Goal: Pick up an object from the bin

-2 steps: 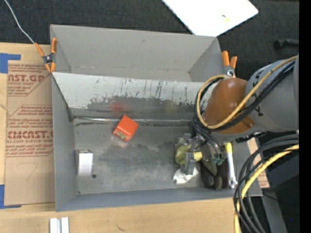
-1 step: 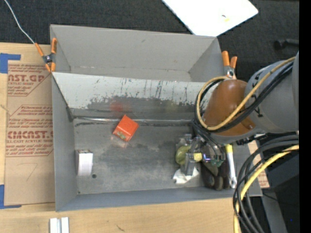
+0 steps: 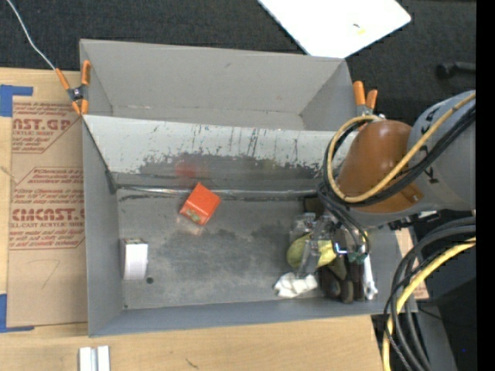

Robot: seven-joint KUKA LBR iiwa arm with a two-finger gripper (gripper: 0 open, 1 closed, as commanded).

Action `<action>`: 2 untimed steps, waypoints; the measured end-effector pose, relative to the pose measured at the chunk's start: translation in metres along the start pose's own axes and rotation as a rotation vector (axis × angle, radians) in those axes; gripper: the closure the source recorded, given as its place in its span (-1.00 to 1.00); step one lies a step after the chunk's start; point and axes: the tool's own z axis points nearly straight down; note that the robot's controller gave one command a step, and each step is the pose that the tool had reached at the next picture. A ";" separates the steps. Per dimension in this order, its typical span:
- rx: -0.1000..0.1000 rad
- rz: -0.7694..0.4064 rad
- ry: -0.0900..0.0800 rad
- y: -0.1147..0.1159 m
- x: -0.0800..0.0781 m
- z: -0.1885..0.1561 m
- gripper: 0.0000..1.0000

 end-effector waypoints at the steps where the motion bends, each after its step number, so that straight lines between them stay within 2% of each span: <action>1: 0.001 -0.006 -0.005 -0.006 0.002 0.026 1.00; 2: 0.000 0.015 0.002 -0.009 0.003 -0.048 1.00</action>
Offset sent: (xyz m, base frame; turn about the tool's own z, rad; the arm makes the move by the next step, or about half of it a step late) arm -0.0023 -0.0139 0.1429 0.0428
